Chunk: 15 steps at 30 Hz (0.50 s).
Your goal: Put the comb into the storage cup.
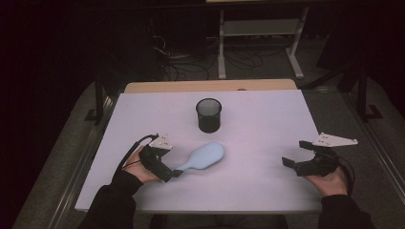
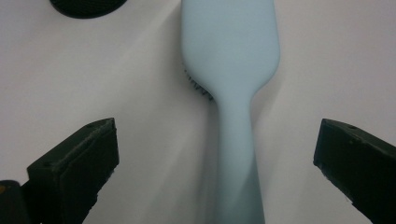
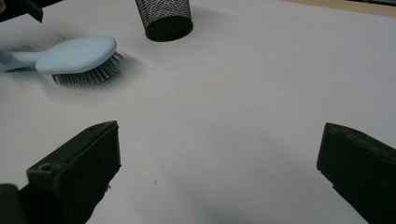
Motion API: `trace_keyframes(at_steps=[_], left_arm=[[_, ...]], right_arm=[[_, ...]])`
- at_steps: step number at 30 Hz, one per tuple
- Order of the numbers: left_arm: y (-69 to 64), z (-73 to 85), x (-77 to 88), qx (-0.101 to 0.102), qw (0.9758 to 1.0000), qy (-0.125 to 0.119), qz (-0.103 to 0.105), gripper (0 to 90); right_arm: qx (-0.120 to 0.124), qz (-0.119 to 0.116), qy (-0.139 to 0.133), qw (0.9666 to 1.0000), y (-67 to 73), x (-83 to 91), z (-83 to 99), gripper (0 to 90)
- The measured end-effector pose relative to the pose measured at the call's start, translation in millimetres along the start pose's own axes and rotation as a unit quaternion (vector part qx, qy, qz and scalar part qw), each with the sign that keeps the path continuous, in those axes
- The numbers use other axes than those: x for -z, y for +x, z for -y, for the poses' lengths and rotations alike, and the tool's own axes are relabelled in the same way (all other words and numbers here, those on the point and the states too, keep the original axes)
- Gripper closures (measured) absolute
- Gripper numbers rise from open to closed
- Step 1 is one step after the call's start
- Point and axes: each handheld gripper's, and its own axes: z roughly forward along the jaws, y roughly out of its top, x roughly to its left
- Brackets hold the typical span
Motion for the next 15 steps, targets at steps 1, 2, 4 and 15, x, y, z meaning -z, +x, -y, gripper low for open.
trace_keyframes(at_steps=[1,2,4,15], left_arm=[[-0.2,-0.4,-1.1,0.0,1.0,0.003,0.001,0.0],[-0.6,-0.6,-2.4,0.0,1.0,0.004,0.002,0.0],[-1.0,-1.0,-4.9,0.001,1.0,0.009,0.002,0.0],[-0.9,-0.9,-17.8,0.004,0.9991,0.04,0.011,1.5]], right_arm=[[-0.001,0.0,0.0,1.0,0.0,0.0,0.0,0.0],[-0.001,0.0,0.001,1.0,0.0,-0.1,0.0,0.0],[0.0,0.0,0.002,1.0,0.1,-0.1,0.0,0.0],[0.001,-0.001,0.003,1.0,0.2,-0.2,0.2,0.0]])
